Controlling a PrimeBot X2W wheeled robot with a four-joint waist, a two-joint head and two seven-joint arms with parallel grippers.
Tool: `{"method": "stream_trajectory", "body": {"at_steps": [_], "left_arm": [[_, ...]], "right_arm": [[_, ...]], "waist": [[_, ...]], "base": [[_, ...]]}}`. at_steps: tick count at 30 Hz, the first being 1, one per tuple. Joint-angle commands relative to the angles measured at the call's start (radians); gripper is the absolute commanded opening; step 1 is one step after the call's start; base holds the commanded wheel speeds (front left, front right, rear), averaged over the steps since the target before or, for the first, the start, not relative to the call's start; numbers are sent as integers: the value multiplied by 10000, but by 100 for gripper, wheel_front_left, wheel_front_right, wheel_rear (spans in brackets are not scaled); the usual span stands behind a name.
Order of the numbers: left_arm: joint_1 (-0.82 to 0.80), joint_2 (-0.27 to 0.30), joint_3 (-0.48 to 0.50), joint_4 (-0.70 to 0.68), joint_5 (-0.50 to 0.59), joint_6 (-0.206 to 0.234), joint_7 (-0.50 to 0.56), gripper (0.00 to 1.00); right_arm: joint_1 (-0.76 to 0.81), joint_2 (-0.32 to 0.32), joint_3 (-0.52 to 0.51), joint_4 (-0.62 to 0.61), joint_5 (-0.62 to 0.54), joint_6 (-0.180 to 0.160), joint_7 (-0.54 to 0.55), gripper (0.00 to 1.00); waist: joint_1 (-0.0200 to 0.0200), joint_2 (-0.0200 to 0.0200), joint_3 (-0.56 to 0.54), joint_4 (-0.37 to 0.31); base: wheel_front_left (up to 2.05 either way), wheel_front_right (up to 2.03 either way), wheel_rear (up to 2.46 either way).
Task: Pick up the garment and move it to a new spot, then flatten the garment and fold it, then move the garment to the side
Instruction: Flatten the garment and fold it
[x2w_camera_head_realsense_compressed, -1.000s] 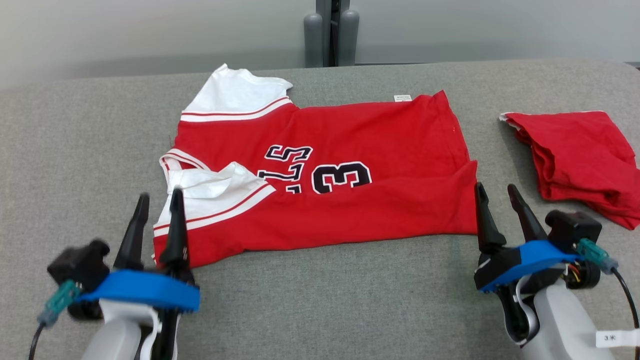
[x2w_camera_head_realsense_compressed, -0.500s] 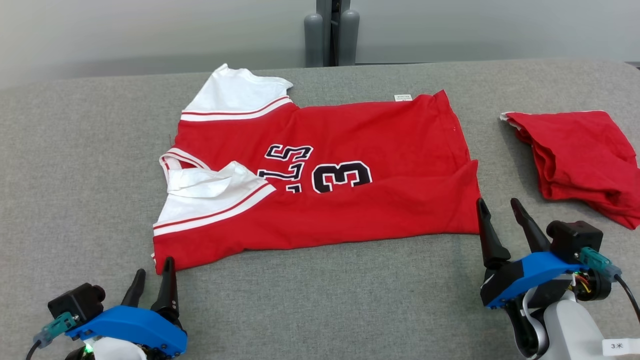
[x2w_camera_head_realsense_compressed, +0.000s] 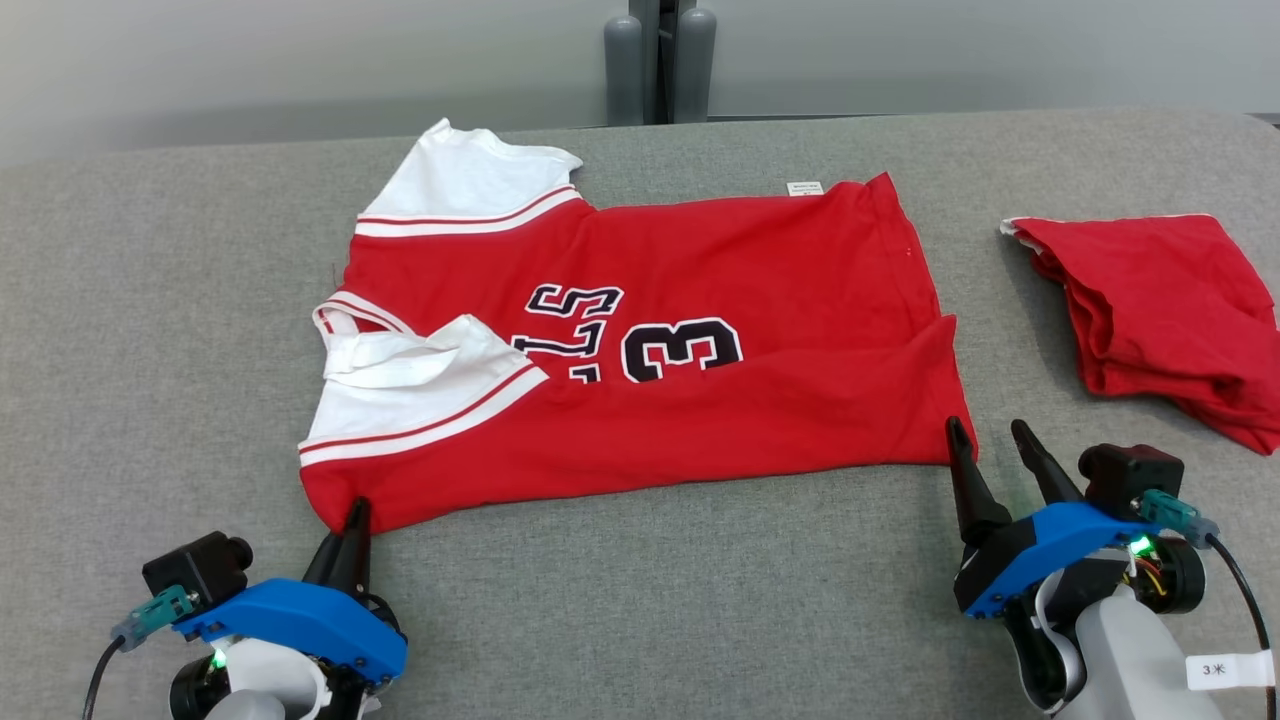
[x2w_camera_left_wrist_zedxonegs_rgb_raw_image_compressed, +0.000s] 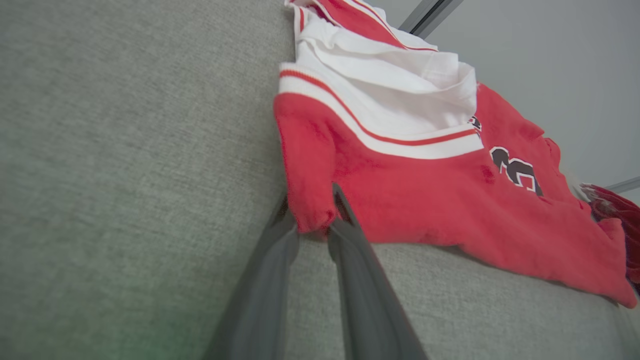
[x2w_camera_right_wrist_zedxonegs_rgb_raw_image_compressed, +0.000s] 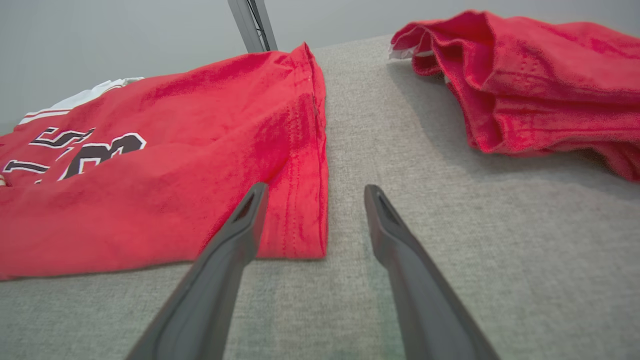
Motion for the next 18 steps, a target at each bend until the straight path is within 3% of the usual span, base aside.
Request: {"method": "stream_trajectory", "body": {"at_steps": [1,8,9,10,11,13,18], "left_arm": [[-169,50,28,38,82,-46,-99,0],[-211,165,-46,-163,298,-150,-453,0],[-212,165,-71,-234,322,-153,-485,0],[-211,168,-89,-301,350,-162,-507,0],[-208,176,-121,-375,367,-170,-524,0],[-203,174,-158,-511,435,-176,-581,0],[-164,279,-188,-1069,574,-77,-612,0]], "right_arm": [[-171,-23,-47,164,15,1,-23,100],[-741,-21,43,1496,83,1,415,100],[-852,-21,102,1686,133,1,527,93],[-939,-21,178,1857,156,1,612,51],[-1012,-8,266,2002,128,1,677,37],[-1177,-11,320,2182,202,1,609,0],[-1494,-25,213,2262,545,1,299,0]], "waist": [[0,0,-12,21],[0,0,-81,204],[0,0,-83,231],[0,0,-85,253],[0,0,-90,270],[0,0,-117,293],[0,0,-267,255]], "base": [[0,0,0],[0,0,0],[0,0,0],[0,0,0],[0,0,0],[0,0,0],[0,0,0]]}}
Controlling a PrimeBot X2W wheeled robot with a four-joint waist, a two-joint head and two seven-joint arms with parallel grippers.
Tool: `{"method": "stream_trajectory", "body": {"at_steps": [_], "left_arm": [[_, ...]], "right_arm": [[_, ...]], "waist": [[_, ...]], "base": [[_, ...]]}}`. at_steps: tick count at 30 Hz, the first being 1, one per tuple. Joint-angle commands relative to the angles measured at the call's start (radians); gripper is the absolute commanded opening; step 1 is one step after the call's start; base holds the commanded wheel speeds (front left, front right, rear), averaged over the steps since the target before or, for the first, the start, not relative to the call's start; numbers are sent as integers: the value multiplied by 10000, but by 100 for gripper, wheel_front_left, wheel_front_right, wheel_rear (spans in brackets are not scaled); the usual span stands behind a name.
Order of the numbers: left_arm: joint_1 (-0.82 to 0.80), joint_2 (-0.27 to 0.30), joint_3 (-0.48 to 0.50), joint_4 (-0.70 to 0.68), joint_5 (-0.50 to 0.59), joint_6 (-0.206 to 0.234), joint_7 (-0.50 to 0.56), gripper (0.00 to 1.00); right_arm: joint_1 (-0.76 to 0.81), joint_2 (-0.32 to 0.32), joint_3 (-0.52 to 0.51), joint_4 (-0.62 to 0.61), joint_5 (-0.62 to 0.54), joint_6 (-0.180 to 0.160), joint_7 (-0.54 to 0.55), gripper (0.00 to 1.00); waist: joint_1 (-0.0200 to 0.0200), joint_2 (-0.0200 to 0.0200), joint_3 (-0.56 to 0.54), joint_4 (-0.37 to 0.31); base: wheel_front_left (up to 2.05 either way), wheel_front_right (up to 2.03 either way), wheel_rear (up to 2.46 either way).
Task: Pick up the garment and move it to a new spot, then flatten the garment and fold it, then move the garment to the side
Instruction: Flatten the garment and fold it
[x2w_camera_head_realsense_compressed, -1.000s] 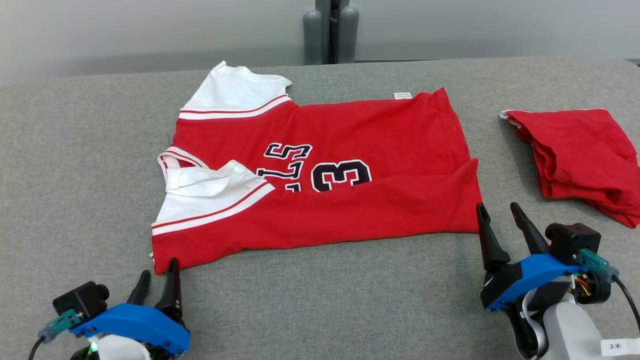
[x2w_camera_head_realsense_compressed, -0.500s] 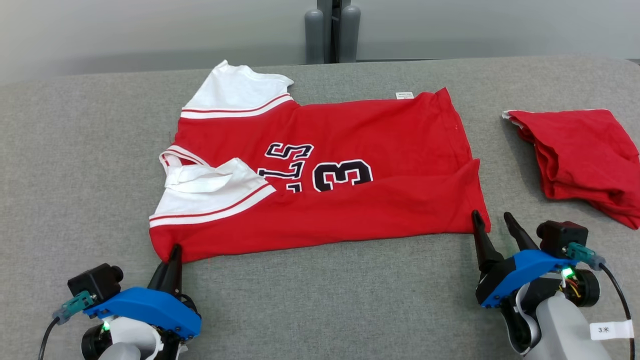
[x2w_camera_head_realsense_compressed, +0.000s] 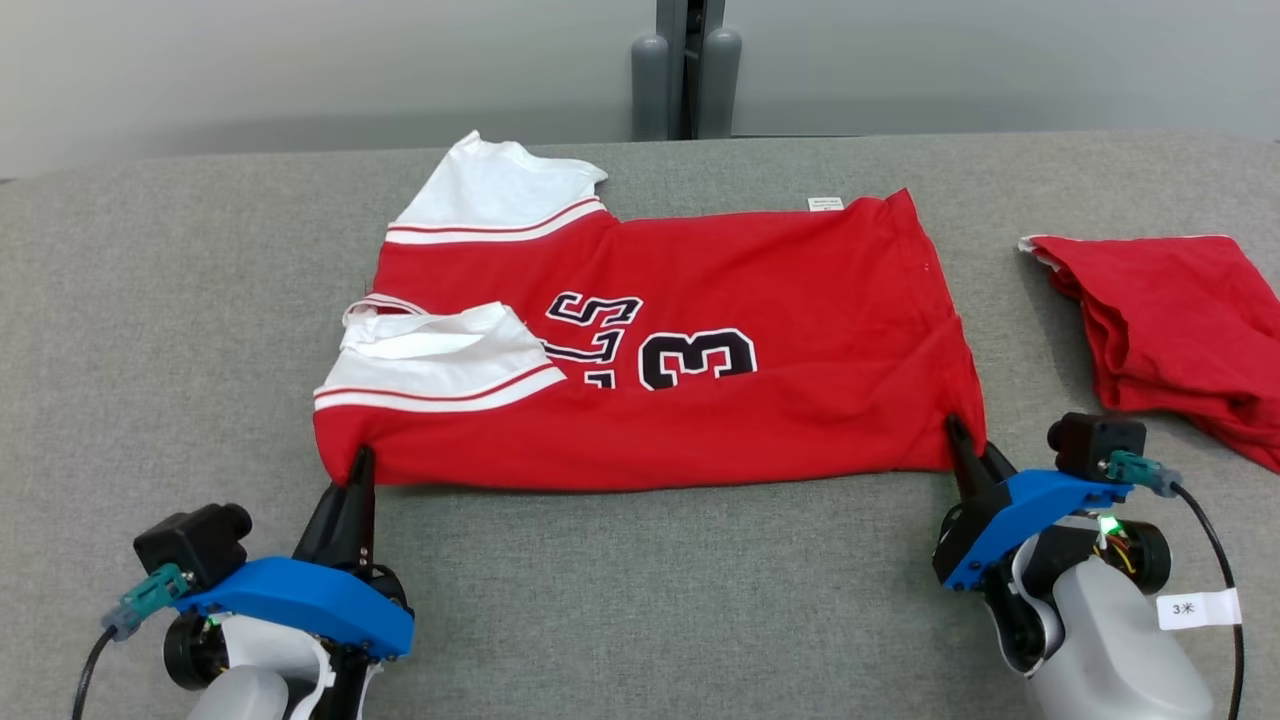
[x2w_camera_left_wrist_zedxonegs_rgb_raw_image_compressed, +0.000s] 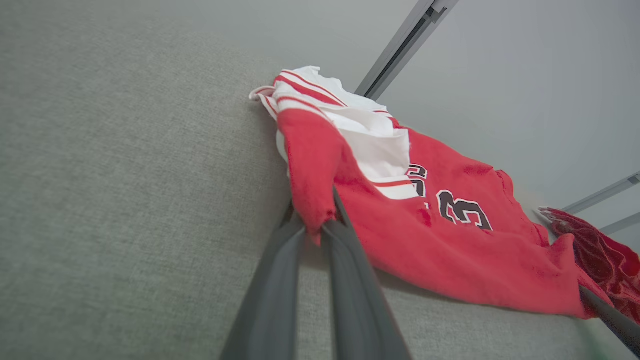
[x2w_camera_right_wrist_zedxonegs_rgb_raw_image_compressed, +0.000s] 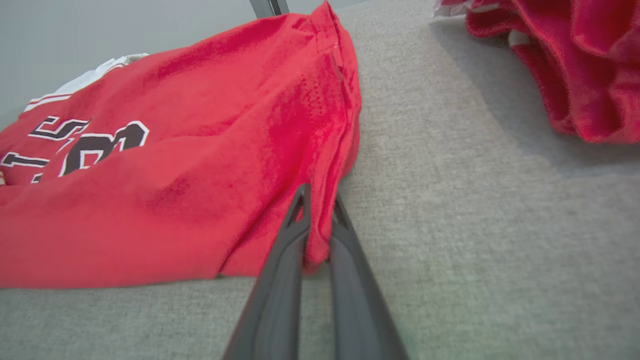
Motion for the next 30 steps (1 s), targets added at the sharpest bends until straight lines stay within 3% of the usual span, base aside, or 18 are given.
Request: {"method": "stream_trajectory", "body": {"at_steps": [1,8,16,22,29,30], "left_arm": [[-14,146,18,-226,107,53,9,0],[503,671,10,-1929,346,325,264,0],[2804,1402,-134,-4603,235,1213,1209,0],[4325,1315,-89,-4752,-124,1600,1103,0],[4738,1188,-48,-4300,-451,1481,999,0],[4739,1212,-65,-4253,-457,1461,1005,0]], "right_arm": [[-140,-28,-61,-59,79,1,-45,0],[487,-30,-496,-1259,316,1,459,0],[3087,-31,-797,-4536,344,1,2206,0],[4922,-30,-962,-6041,684,1,2942,0],[5542,-31,-986,-6034,900,-1,2901,0],[5572,-31,-980,-6017,922,-1,2850,28]], "waist": [[0,0,-68,-43],[0,0,-422,-207],[0,0,-576,-435],[0,0,-492,-527],[0,0,-431,-515],[0,0,-430,-513]], "base": [[0,0,0],[0,0,0],[0,0,0],[0,0,0],[0,0,0],[0,0,0]]}}
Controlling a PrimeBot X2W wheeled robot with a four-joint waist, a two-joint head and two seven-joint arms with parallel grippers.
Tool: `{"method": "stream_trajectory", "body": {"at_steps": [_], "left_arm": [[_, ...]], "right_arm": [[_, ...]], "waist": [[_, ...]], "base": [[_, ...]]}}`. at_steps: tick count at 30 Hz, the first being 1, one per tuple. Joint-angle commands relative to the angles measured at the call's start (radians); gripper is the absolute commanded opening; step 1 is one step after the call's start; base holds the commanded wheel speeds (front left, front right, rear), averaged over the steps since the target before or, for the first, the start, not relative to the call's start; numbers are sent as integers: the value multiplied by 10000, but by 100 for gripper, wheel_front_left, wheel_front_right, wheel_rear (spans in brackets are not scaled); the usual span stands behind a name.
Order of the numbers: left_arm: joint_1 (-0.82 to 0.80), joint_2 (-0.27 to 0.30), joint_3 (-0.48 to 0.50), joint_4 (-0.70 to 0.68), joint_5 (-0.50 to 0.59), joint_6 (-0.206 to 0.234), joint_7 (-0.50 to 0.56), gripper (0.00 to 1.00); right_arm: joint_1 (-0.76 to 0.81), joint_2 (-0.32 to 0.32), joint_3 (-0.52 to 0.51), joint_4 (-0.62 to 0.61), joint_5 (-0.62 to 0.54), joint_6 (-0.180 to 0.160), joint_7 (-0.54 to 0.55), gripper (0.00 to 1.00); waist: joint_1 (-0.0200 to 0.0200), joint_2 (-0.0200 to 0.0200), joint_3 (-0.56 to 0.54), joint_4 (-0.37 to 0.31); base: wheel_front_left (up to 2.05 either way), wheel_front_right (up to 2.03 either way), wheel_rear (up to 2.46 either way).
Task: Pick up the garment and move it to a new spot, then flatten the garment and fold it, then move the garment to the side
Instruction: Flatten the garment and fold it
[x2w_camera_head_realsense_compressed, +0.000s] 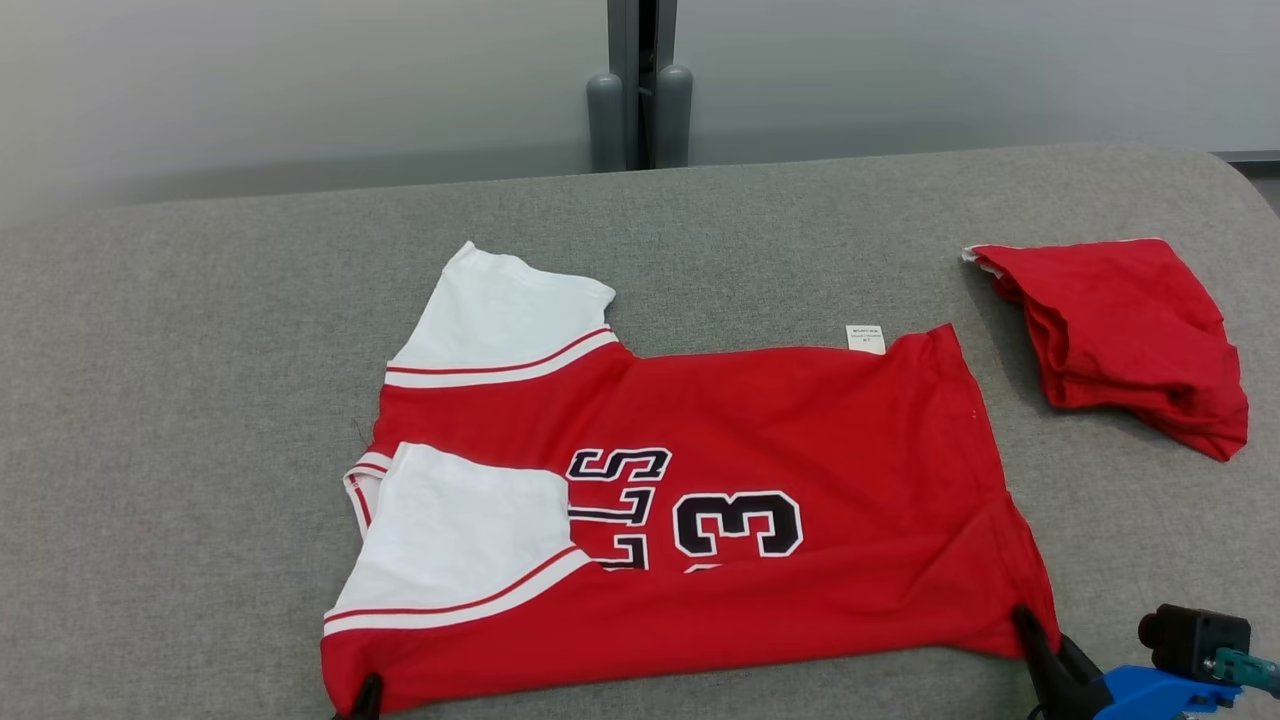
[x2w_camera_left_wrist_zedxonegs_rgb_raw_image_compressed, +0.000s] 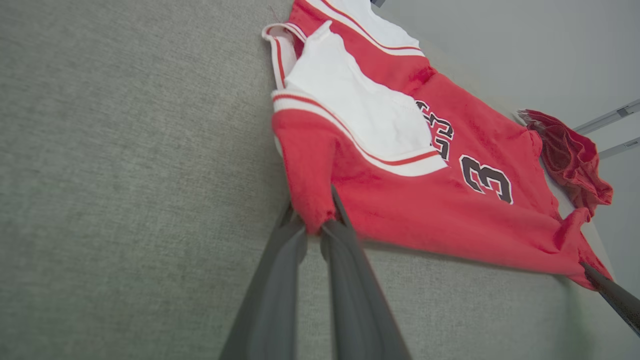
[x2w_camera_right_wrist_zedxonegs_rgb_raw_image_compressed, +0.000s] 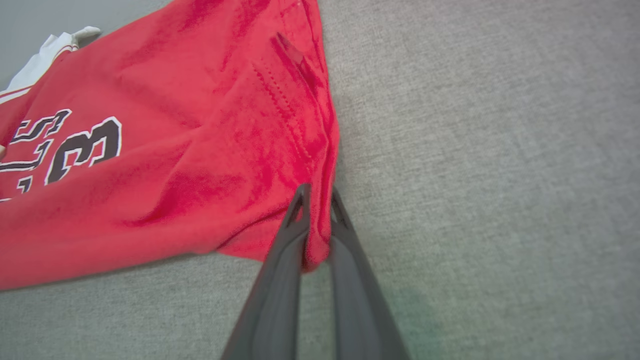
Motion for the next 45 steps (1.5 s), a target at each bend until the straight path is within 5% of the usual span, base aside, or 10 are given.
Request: {"method": "stream_trajectory", "body": {"at_steps": [1,2,11,13,19,29,45], "left_arm": [[45,67,14,76,4,-39,2,40],[45,89,6,109,3,-74,9,100],[-1464,1103,363,-766,734,-178,340,100],[-2791,1876,548,-1093,1140,-327,1003,100],[-6298,2920,511,-685,1872,-618,2753,100],[-10266,2986,-404,2677,1936,-1551,5348,100],[-11260,3141,-1115,5126,2256,-1999,6339,100]], "right_arm": [[173,-35,-1,20,73,-3,-104,55],[189,-32,50,-4,133,-1,-178,100],[-465,-29,-270,-1214,-287,-1,-243,100],[-978,-25,-215,-1642,-635,-1,-83,100],[-2421,-26,443,-1913,-1059,-1,305,100],[-4659,-31,1869,-1223,-929,-1,219,100],[-6219,-26,2960,92,-458,-1,-502,100]], "waist": [[0,0,0,1],[0,0,-1,-7],[0,0,78,-165],[0,0,230,-271],[0,0,918,-694],[0,0,2532,-1765],[0,0,3606,-3056]], "base": [[0,0,0],[0,0,0],[0,0,0],[0,0,0],[0,0,0],[0,0,0],[0,0,0]]}}
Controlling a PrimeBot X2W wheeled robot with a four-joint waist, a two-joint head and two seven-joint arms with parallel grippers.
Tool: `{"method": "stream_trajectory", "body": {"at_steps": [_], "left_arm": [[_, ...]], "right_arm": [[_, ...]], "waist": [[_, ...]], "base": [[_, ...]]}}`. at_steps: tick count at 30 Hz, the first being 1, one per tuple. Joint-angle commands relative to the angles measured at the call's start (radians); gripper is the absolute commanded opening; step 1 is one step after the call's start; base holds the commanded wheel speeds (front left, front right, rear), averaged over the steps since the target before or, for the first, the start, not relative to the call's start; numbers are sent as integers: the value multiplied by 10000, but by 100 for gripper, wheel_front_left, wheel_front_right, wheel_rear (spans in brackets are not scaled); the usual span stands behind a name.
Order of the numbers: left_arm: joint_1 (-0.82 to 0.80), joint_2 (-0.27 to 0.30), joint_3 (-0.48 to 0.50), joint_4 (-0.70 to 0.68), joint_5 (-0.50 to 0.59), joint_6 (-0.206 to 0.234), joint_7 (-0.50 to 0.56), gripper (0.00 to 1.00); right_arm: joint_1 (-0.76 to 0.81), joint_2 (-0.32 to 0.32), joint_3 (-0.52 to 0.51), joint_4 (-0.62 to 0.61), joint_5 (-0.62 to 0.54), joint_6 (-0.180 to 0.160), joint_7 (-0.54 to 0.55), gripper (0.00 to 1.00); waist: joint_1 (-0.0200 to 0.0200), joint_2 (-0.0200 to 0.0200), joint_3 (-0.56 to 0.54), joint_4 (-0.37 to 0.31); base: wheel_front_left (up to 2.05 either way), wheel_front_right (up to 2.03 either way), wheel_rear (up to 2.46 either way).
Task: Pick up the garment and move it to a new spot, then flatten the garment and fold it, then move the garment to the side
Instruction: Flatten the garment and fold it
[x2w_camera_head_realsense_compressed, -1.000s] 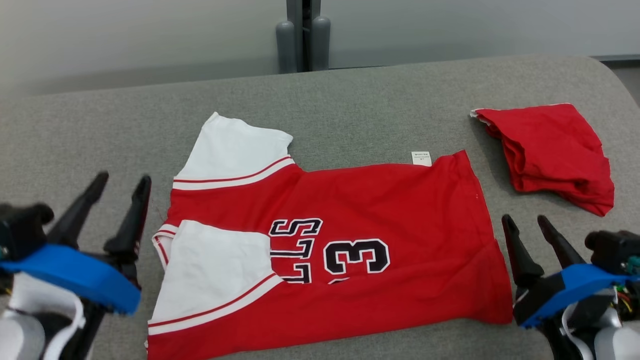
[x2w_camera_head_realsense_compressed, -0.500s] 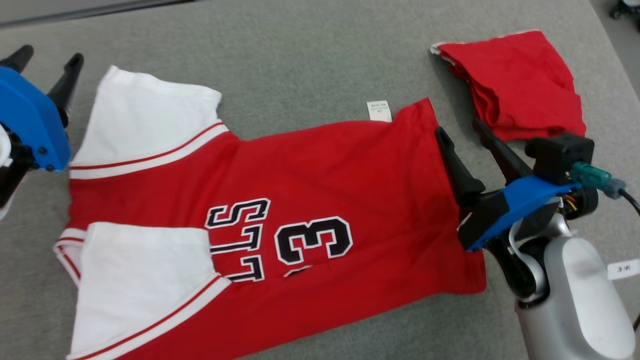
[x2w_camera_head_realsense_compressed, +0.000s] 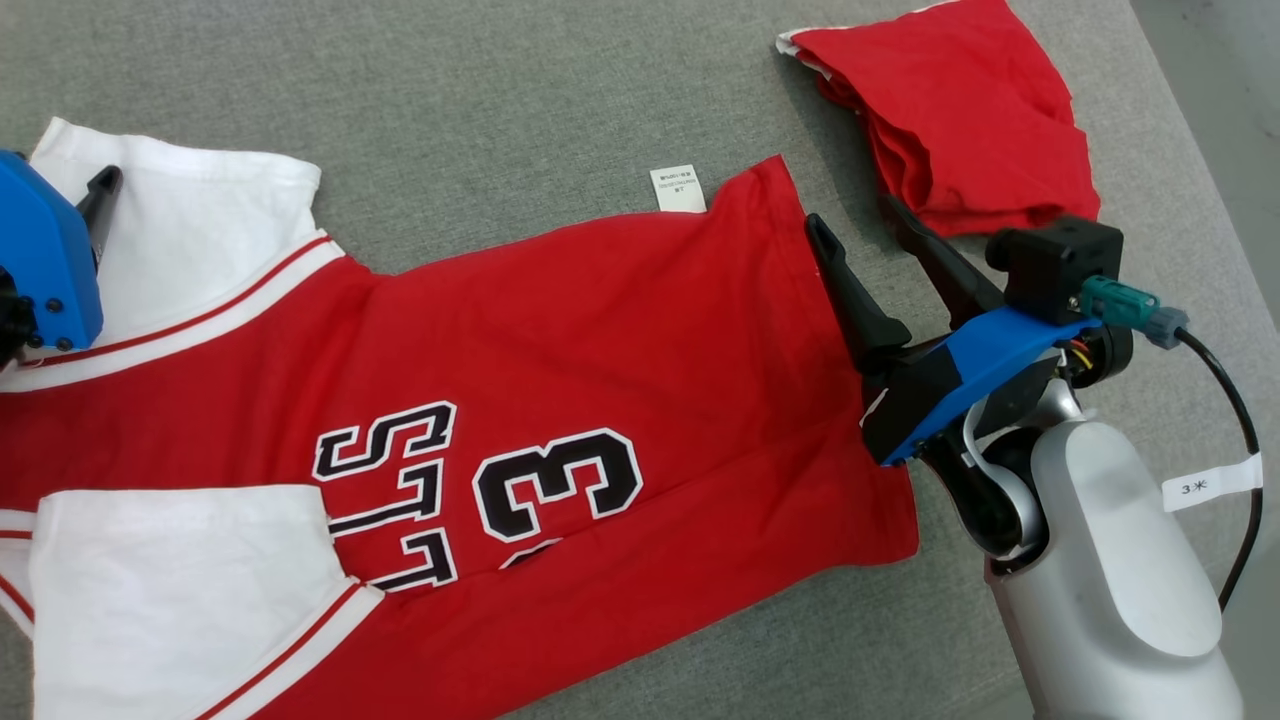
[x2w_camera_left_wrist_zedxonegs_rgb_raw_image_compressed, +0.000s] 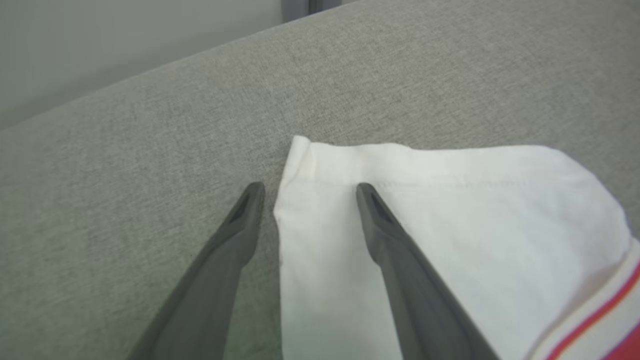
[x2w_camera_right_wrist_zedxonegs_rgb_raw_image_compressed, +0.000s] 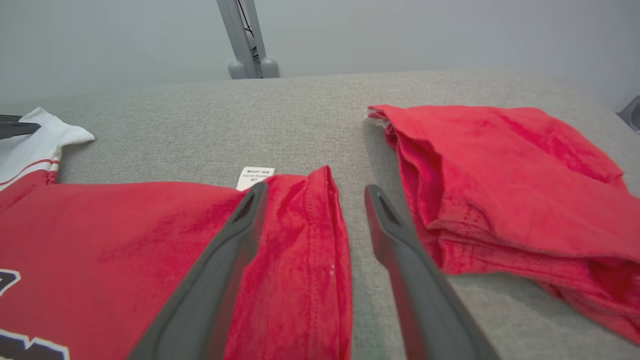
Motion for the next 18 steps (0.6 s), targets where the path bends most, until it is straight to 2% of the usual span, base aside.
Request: {"method": "stream_trajectory", "body": {"at_steps": [1,4,5,6,8,9,18], "left_arm": [[-165,-30,-78,40,-4,-66,88,100],[-64,-201,-264,40,-197,-236,367,100],[-45,-225,-339,7,-217,-300,438,97],[-39,-243,-419,-25,-239,-354,504,51],[-55,-292,-535,-93,-218,-416,489,20],[-96,-327,-533,-120,-180,-429,383,0],[-523,-742,-330,-243,1,-398,-963,0]], "right_arm": [[-218,-15,18,55,86,1,-110,100],[-244,-15,38,186,146,1,-213,100],[-244,-15,48,228,146,1,-249,100],[-270,-15,56,280,142,1,-253,100],[-369,-15,82,356,147,1,-281,100],[-426,-15,103,404,127,1,-277,100],[-1371,-16,16,1303,-507,1,517,100]], "waist": [[-1,0,41,-22],[-1,0,100,-30],[-1,0,111,-22],[-1,0,117,-7],[-1,0,109,41],[-1,0,106,76],[-1,0,-55,643]], "base": [[0,0,0],[0,0,0],[0,0,0],[0,0,0],[0,0,0],[0,0,0],[0,0,0]]}}
